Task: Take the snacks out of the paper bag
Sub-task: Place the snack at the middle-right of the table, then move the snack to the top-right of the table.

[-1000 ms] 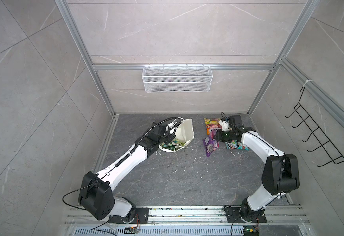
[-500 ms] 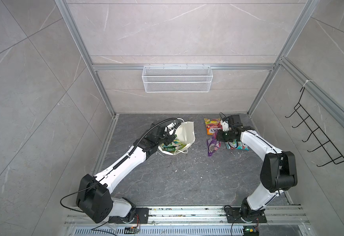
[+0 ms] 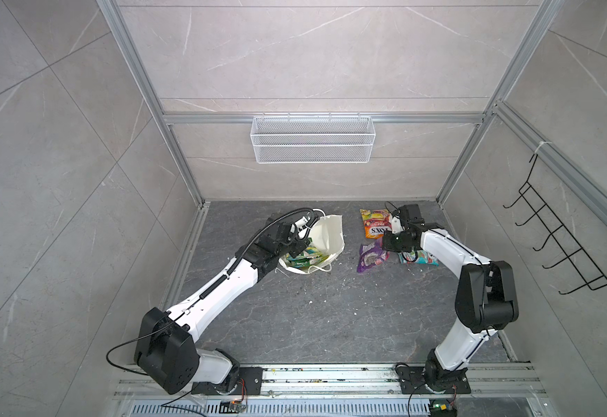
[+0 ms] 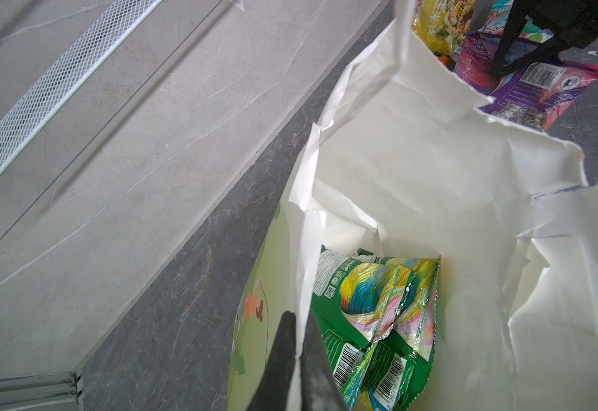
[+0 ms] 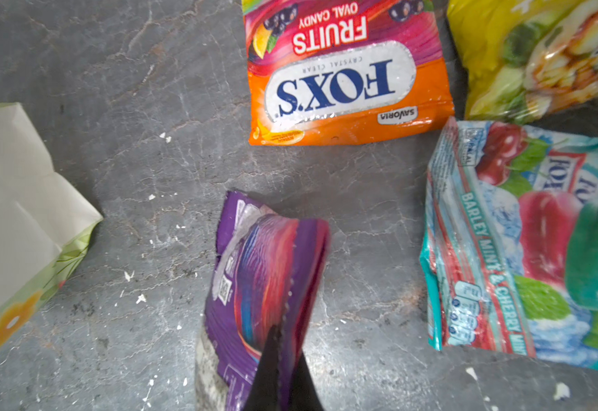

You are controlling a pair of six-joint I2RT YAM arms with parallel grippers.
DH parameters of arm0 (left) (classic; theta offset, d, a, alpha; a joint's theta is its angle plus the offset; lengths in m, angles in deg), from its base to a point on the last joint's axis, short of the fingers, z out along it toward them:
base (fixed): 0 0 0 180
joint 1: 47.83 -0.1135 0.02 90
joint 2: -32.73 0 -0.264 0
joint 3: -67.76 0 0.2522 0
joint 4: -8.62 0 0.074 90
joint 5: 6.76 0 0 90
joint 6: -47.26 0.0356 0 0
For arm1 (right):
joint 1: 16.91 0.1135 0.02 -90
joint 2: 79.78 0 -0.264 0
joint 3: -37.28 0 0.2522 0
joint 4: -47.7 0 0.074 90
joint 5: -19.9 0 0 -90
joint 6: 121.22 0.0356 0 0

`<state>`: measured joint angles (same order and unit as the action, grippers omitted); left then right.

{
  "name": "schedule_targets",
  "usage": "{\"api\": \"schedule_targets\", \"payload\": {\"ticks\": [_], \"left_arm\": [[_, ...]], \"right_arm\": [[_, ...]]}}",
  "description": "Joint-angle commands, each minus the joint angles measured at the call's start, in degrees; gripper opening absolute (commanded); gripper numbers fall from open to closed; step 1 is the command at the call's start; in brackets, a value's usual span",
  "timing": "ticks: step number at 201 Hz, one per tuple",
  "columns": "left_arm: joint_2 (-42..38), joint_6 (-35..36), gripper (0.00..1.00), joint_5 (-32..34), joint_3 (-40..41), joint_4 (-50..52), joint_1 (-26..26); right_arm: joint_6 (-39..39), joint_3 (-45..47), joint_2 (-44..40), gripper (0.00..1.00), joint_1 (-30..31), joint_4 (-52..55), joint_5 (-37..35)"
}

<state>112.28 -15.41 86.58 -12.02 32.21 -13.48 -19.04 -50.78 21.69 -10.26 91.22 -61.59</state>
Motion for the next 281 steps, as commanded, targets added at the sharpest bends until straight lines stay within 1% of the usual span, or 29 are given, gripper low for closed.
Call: {"api": "schedule_targets", "payload": {"ticks": [1,14,27,50,88,108,128,155,166,177,185,192,196,201,204,209,225,270,281], "left_arm": [[-1.47,-1.31,0.00,-2.19,-1.67,-1.37,0.00],[-1.87,-1.27,0.00,-2.19,-1.48,-1.52,0.01],[-2.12,-1.26,0.00,-2.20,-1.26,-1.48,-0.06],[-2.01,-1.21,0.00,-2.49,-0.95,-2.09,-0.05],[-1.24,-1.18,0.00,-2.79,-1.65,-1.79,-0.06],[-1.18,-1.14,0.00,-2.64,-1.66,-1.82,-0.05],[-1.09,-1.23,0.00,-2.57,-1.70,-1.83,-0.02],[-0.76,-1.19,0.00,-2.47,-1.83,-1.58,-0.04],[-0.58,-1.21,0.00,-2.55,-1.96,-1.48,-0.04],[-0.36,-1.23,0.00,-2.67,-2.01,-1.48,-0.06],[-0.23,-1.17,0.00,-2.75,-2.09,-1.52,-0.04],[-0.11,-1.10,0.00,-2.73,-2.22,-1.52,-0.01],[-0.03,-1.13,0.00,-2.74,-2.26,-1.48,-0.07],[0.06,-1.13,0.00,-2.80,-2.36,-1.49,-0.05],[0.08,-1.12,0.00,-2.82,-2.36,-1.48,-0.02],[0.10,-1.11,0.00,-2.88,-2.44,-1.39,-0.06],[0.26,-0.98,0.00,-2.90,-2.62,-0.88,-0.04],[0.17,-1.23,0.00,-2.80,-2.88,-0.42,-0.02],[0.17,-1.17,0.00,-2.65,-2.80,-0.38,0.00]], "right_arm": [[-0.26,-1.75,1.44,0.03,-0.15,-0.45,-1.96],[-0.54,-2.28,1.53,0.06,-0.16,0.01,-2.60],[-0.66,-2.86,1.47,0.12,-0.15,0.70,-3.73],[-0.74,-3.23,0.81,0.27,-0.14,1.71,-4.95],[0.12,-2.62,-2.51,0.33,-0.15,2.62,-7.47],[-0.37,-2.23,-4.61,0.38,-0.04,2.91,-7.33],[-0.32,-1.28,-6.73,0.45,1.27,3.12,-8.89],[0.57,0.78,-9.63,0.55,3.42,3.28,-14.43],[0.84,0.85,-9.27,0.59,4.57,3.81,-13.92],[1.06,0.42,-7.97,0.62,6.41,5.28,-13.84],[2.19,0.29,-6.91,0.66,7.82,6.03,-15.41],[3.09,1.15,-6.33,0.67,8.57,5.60,-16.39],[3.65,1.74,-6.14,0.70,8.85,5.10,-16.88],[4.56,2.64,-5.90,0.84,9.03,4.35,-17.27],[5.09,3.05,-5.72,0.89,8.99,3.94,-17.43],[5.61,3.61,-5.54,0.92,9.04,3.47,-17.32],[6.34,4.45,-4.01,0.92,8.99,1.96,-16.28],[6.88,3.78,2.26,0.87,9.00,0.69,-15.79],[7.22,3.51,3.20,0.84,9.00,0.32,-15.44]]}}
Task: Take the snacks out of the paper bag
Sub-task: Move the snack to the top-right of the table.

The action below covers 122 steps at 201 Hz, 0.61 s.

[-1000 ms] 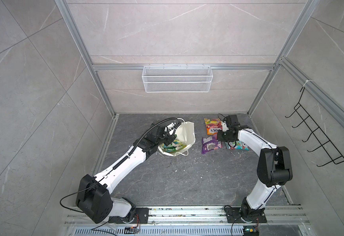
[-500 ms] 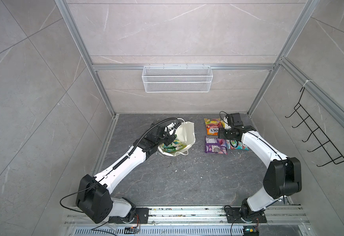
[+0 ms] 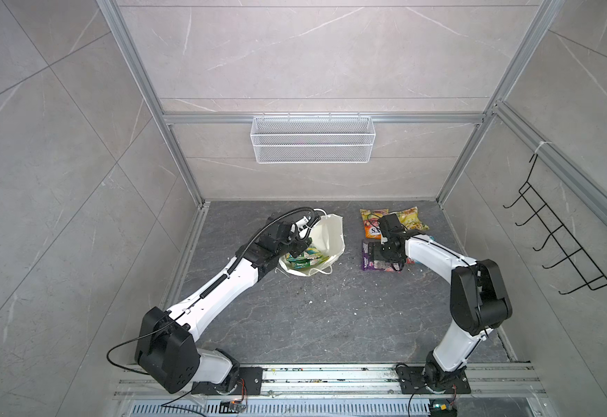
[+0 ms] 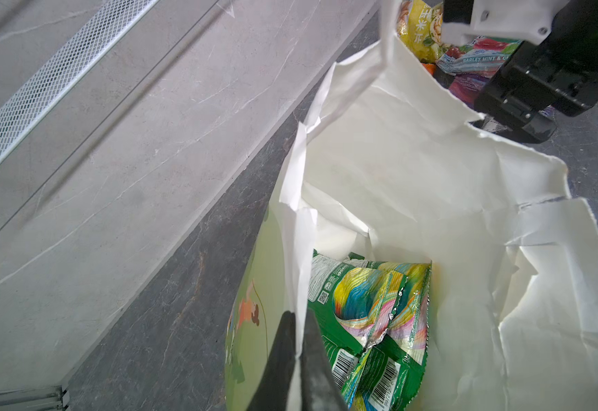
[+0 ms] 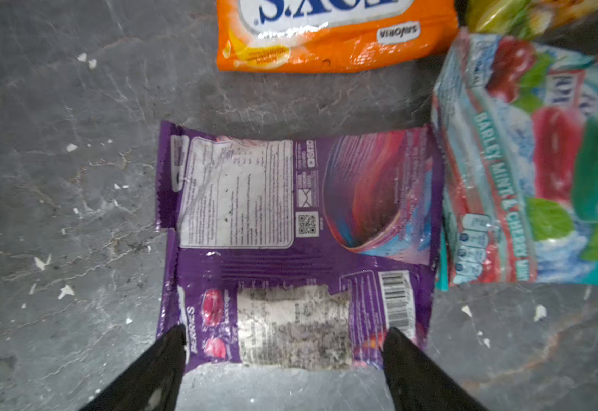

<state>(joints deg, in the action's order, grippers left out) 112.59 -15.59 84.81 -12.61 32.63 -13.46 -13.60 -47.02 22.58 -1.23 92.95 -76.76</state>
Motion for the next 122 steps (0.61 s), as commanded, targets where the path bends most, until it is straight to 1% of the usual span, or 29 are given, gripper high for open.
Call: {"api": "schedule_targets", "payload": {"ticks": [1,27,54,69,85,104,122], "left_arm": [[-0.14,-1.02,0.00,-0.87,-2.21,-0.81,-0.01],[-0.05,-1.14,0.00,-0.89,-2.20,-0.78,-0.01],[-0.22,-1.15,0.00,-0.71,-2.14,-0.66,-0.03],[-0.65,-1.08,0.00,-0.52,-1.84,-0.67,-0.06],[-1.01,-1.14,0.00,-0.08,-1.47,-0.75,-0.01],[-1.28,-1.12,0.00,0.02,-1.24,-0.67,-0.02],[-1.35,-1.03,0.00,0.17,-1.24,-0.66,-0.07]], "right_arm": [[1.83,-0.32,2.31,0.84,-0.03,-1.46,-0.28],[2.28,-1.34,4.61,0.78,-0.04,-2.20,-0.50],[2.26,-3.24,7.85,0.75,-0.13,-1.51,-1.20],[1.73,-3.85,8.91,0.72,0.00,-1.60,-1.33],[1.35,-4.33,9.49,0.70,-0.05,-1.60,-1.80],[0.63,-5.40,10.13,0.67,-0.03,-1.51,-0.65],[0.24,-6.19,10.43,0.67,-0.11,-0.81,-0.66]]}}
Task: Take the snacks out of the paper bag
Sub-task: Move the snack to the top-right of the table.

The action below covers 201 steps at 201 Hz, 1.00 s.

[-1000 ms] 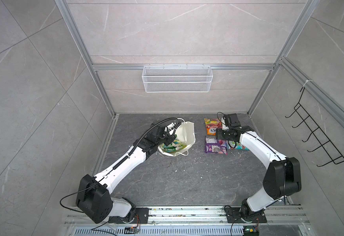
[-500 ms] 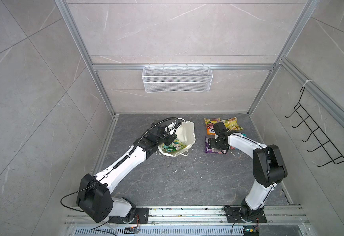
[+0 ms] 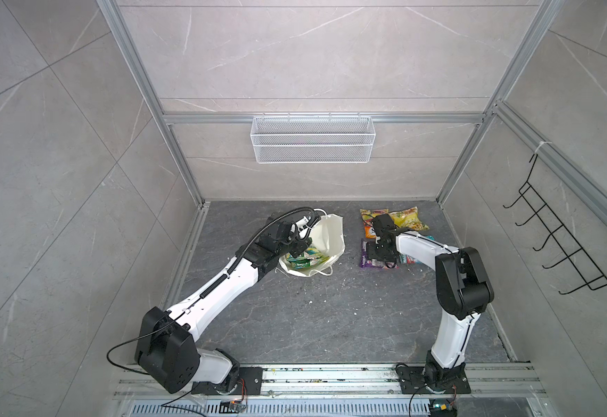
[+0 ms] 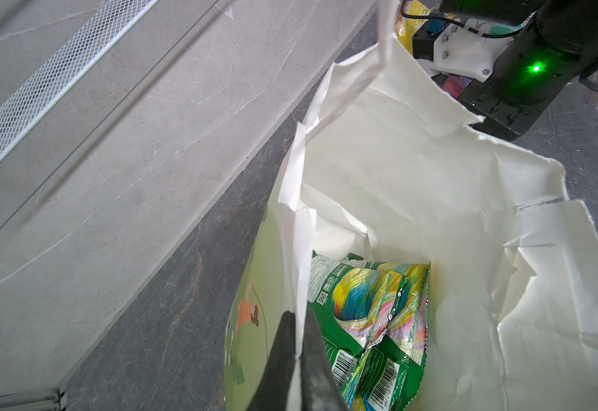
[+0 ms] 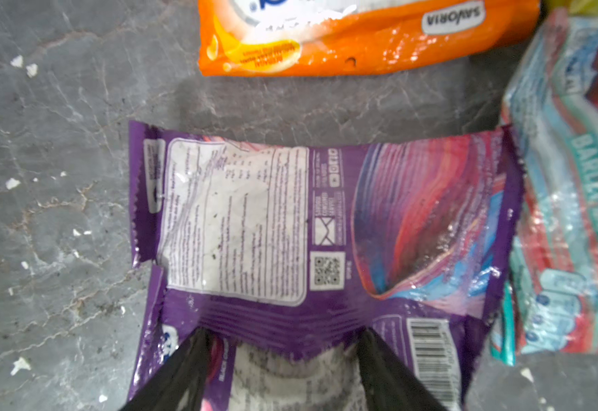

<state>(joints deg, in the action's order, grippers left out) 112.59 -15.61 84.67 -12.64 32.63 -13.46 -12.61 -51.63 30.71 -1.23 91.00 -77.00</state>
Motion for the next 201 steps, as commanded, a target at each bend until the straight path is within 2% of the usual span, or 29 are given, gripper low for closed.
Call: {"api": "schedule_targets", "payload": {"ticks": [1,72,136,164,201], "left_arm": [[-1.40,-1.02,0.00,0.31,-1.22,-0.66,-0.08],[-1.77,-0.59,0.00,0.51,-1.30,-0.76,-0.08],[-1.54,-0.33,0.00,0.50,-1.66,-0.49,-0.07],[-1.72,-0.43,0.00,0.61,-1.31,-0.39,-0.01],[-1.11,-0.63,0.00,0.03,-2.31,0.28,-0.03]], "right_arm": [[-0.80,-1.66,2.33,0.67,-0.03,1.26,-0.45],[-7.47,-5.67,2.97,0.66,-0.22,6.33,-5.84],[-7.33,-6.19,1.01,0.71,-0.27,6.67,-4.13],[-7.38,-6.55,-2.44,0.73,-0.30,6.76,-0.84],[-8.63,-2.27,-13.40,0.74,-0.18,2.32,4.56]]}}
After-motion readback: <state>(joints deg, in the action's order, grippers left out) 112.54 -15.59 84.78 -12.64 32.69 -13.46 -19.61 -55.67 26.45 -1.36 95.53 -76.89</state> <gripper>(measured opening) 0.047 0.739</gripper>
